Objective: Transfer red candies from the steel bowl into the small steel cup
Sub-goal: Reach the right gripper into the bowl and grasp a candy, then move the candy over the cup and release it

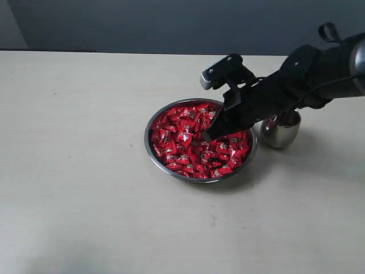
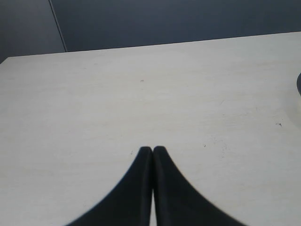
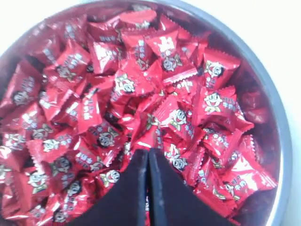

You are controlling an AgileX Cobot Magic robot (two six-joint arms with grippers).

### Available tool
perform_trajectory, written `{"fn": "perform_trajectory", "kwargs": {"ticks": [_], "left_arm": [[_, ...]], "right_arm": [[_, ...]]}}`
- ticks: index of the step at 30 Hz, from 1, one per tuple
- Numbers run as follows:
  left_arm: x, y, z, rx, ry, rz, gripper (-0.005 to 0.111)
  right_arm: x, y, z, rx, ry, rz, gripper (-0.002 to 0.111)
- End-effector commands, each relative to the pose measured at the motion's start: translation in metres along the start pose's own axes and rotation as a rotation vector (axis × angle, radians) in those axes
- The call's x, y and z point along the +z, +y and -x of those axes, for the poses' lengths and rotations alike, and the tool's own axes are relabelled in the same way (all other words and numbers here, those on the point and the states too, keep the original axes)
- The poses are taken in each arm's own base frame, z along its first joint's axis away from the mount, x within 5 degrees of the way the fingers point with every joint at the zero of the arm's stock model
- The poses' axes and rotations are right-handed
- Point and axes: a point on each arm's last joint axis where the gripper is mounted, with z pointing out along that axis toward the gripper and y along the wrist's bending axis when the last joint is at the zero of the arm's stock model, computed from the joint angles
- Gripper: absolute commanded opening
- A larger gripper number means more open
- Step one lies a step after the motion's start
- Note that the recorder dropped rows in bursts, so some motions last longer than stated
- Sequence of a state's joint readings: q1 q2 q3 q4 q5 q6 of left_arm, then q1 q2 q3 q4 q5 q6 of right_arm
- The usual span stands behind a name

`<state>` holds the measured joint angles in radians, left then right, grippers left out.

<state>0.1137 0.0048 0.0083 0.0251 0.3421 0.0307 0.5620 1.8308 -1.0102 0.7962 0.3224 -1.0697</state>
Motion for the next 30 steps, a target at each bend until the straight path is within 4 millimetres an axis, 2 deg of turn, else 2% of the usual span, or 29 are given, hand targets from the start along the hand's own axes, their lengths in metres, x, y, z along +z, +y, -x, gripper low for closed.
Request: {"fn": "perform_trajectory", "kwargs": {"ticks": [1, 7, 14, 18, 26, 30], "left_arm": [[-0.001, 0.000, 0.003, 0.002, -0.018, -0.004, 0.000], [-0.001, 0.000, 0.003, 0.002, -0.018, -0.004, 0.000], [-0.001, 0.000, 0.003, 0.002, -0.018, -0.004, 0.000], [-0.001, 0.000, 0.003, 0.002, -0.018, -0.004, 0.000], [-0.001, 0.000, 0.003, 0.002, -0.018, -0.004, 0.000], [-0.001, 0.000, 0.003, 0.002, -0.018, -0.004, 0.000]], "right_arm": [[-0.021, 0.003, 0.008, -0.006, -0.039, 0.007, -0.001], [-0.058, -0.004, 0.002, 0.023, -0.139, -0.131, -0.001], [-0.097, -0.050, -0.041, 0.271, -0.180, -0.323, -0.001], [-0.096, -0.060, -0.059, 0.330, -0.159, -0.377, -0.001], [-0.074, -0.068, -0.068, 0.335, -0.097, -0.394, -0.001], [-0.070, -0.067, -0.064, 0.325, -0.079, -0.345, -0.001]]}}
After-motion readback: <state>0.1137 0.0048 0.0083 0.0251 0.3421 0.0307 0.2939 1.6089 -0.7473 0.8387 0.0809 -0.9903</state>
